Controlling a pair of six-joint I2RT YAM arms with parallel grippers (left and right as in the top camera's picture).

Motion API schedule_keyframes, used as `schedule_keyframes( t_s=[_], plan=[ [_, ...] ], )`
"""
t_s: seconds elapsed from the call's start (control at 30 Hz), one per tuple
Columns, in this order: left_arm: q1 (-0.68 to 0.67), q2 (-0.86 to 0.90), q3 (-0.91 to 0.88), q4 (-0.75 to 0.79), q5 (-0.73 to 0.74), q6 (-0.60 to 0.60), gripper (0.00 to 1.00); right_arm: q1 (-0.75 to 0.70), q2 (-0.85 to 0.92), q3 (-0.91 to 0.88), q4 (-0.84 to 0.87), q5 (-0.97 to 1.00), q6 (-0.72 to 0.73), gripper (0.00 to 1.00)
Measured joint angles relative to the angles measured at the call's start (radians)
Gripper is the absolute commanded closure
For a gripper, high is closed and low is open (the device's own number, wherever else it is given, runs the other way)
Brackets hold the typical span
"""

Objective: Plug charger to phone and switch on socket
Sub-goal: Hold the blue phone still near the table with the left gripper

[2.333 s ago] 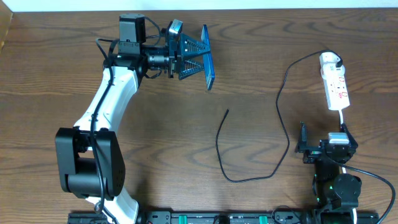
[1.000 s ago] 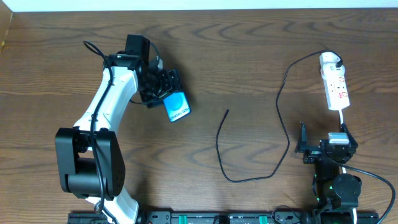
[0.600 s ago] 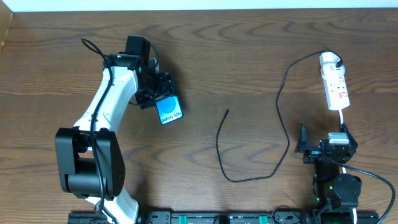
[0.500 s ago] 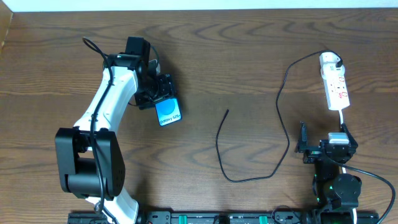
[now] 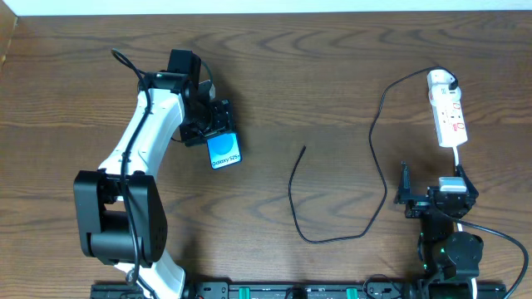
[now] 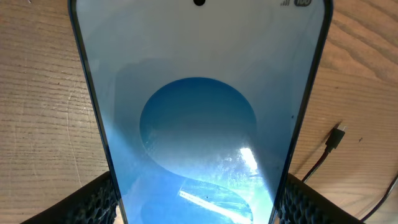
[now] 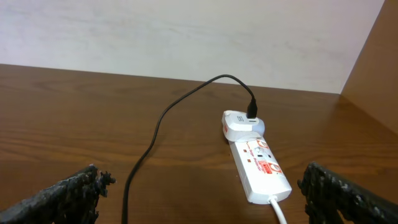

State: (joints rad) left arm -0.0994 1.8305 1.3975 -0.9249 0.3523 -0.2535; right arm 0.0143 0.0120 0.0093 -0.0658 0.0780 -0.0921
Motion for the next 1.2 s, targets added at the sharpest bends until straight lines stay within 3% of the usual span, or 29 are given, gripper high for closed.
schedule_keyframes(
  t_s=[1.2],
  plan=[
    [0.000, 0.000, 0.000, 0.031, 0.000, -0.007, 0.93, 0.000, 0.000, 0.000, 0.000, 0.000, 0.000, 0.01]
  ],
)
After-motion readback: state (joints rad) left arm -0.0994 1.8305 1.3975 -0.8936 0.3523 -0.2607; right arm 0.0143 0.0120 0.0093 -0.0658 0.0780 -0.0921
